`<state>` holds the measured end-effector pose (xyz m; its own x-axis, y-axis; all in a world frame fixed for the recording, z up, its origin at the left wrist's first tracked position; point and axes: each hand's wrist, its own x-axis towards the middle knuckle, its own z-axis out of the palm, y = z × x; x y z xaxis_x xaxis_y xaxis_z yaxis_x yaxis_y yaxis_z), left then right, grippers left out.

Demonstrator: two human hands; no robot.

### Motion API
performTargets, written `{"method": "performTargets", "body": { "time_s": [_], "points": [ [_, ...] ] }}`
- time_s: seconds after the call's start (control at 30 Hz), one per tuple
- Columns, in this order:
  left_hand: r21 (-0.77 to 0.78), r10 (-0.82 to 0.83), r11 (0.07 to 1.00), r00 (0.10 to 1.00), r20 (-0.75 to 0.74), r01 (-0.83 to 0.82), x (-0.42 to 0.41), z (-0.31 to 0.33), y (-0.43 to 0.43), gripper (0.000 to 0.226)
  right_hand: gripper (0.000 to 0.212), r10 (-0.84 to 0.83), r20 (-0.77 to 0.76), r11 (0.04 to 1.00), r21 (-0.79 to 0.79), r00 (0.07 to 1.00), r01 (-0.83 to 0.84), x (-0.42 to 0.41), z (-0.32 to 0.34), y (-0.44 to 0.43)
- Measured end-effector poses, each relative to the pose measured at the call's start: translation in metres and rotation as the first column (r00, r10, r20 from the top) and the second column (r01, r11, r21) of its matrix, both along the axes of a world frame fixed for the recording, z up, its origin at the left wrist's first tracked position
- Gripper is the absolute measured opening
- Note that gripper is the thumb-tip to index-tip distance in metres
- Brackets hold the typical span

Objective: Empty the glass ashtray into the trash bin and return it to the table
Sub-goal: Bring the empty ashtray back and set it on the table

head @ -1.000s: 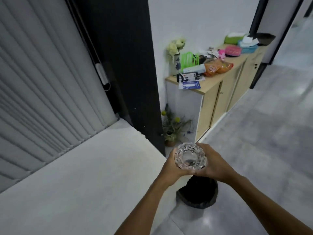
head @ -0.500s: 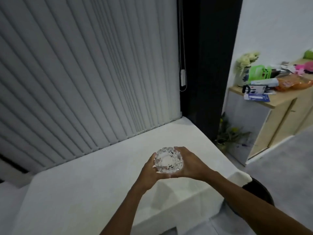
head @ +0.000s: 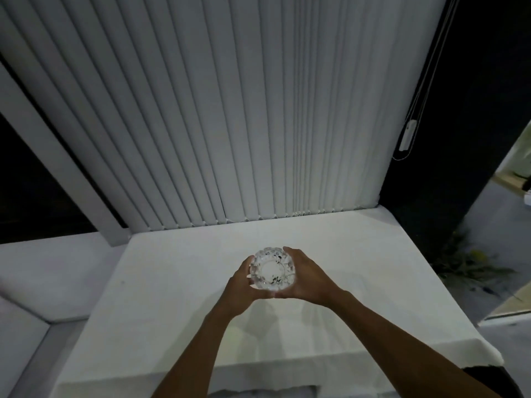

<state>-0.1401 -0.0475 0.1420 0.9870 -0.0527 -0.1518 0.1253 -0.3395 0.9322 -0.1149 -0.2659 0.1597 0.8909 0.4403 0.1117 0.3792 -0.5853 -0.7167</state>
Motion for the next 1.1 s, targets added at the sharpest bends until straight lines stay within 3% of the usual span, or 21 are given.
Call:
{"method": "performTargets", "body": {
  "time_s": [0.3, 0.53, 0.73, 0.93, 1.1],
  "points": [
    [0.036, -0.012, 0.999, 1.0, 0.008, 0.011, 0.038, -0.027, 0.014, 0.097, 0.118, -0.012, -0.024, 0.999, -0.046, 1.0, 0.011, 0.047, -0.035, 0.021],
    [0.026, -0.053, 0.998, 0.998, -0.02, 0.053, 0.086, -0.077, 0.044, 0.1, 0.112, -0.067, -0.033, 0.996, -0.055, 0.997, 0.065, 0.084, -0.075, 0.052],
    [0.024, -0.059, 0.998, 0.998, -0.038, 0.06, 0.121, -0.131, 0.067, 0.09, 0.111, -0.115, -0.053, 0.989, -0.099, 0.992, 0.11, 0.112, -0.127, 0.077],
    [0.182, -0.067, 0.981, 0.998, -0.019, 0.07, 0.14, -0.162, 0.079, 0.085, 0.114, -0.148, -0.08, 0.975, -0.179, 0.986, 0.132, 0.139, -0.168, 0.092],
    [0.273, -0.003, 0.962, 1.0, -0.015, 0.007, 0.149, -0.177, 0.082, 0.097, 0.119, -0.118, -0.049, 0.967, -0.232, 0.992, 0.103, 0.15, -0.188, 0.095]
  ]
}}
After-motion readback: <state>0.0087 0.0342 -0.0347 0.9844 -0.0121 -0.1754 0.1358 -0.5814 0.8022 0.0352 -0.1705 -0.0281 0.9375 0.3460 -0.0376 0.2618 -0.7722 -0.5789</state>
